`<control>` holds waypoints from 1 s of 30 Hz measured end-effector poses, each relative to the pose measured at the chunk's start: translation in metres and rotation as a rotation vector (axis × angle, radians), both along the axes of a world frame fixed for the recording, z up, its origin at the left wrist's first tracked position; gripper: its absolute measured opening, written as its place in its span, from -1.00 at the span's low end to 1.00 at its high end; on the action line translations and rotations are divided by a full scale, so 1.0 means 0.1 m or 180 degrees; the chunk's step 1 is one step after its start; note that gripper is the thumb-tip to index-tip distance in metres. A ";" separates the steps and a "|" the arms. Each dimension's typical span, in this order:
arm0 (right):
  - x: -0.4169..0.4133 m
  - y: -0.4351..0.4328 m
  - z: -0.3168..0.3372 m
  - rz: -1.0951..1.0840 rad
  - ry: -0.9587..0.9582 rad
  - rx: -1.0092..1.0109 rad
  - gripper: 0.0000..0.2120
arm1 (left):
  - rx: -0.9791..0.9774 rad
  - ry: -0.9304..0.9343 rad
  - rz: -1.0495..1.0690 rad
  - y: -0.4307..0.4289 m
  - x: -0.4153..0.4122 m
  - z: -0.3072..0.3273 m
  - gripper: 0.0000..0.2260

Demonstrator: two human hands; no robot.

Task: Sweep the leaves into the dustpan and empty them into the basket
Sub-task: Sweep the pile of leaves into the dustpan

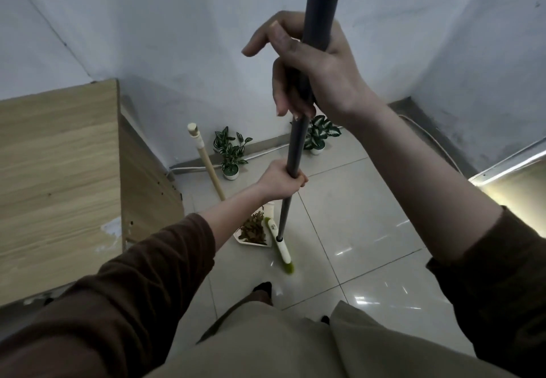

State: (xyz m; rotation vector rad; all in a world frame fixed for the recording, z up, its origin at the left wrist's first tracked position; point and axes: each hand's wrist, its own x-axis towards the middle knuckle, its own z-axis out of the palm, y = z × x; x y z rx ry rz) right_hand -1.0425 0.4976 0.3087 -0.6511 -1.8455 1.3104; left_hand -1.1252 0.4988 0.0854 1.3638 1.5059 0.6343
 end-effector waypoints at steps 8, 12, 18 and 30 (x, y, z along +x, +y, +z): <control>0.21 0.05 0.21 0.0004 0.0226 0.0261 -0.74 | 0.0287 -0.0012 0.0048 0.04 0.07 0.17 -0.88; 0.26 0.09 0.27 -0.0103 0.0132 0.0338 -0.75 | 0.0283 0.0001 -0.0002 0.16 0.26 0.28 -0.75; 0.14 0.14 0.08 -0.0001 -0.0241 0.0310 -0.72 | 0.0024 -0.0195 -0.0022 0.21 0.35 0.16 -0.82; -0.09 0.16 0.00 0.0221 -0.0043 -0.0049 -0.72 | 0.0026 -0.0128 0.0134 0.05 -0.09 0.03 -0.87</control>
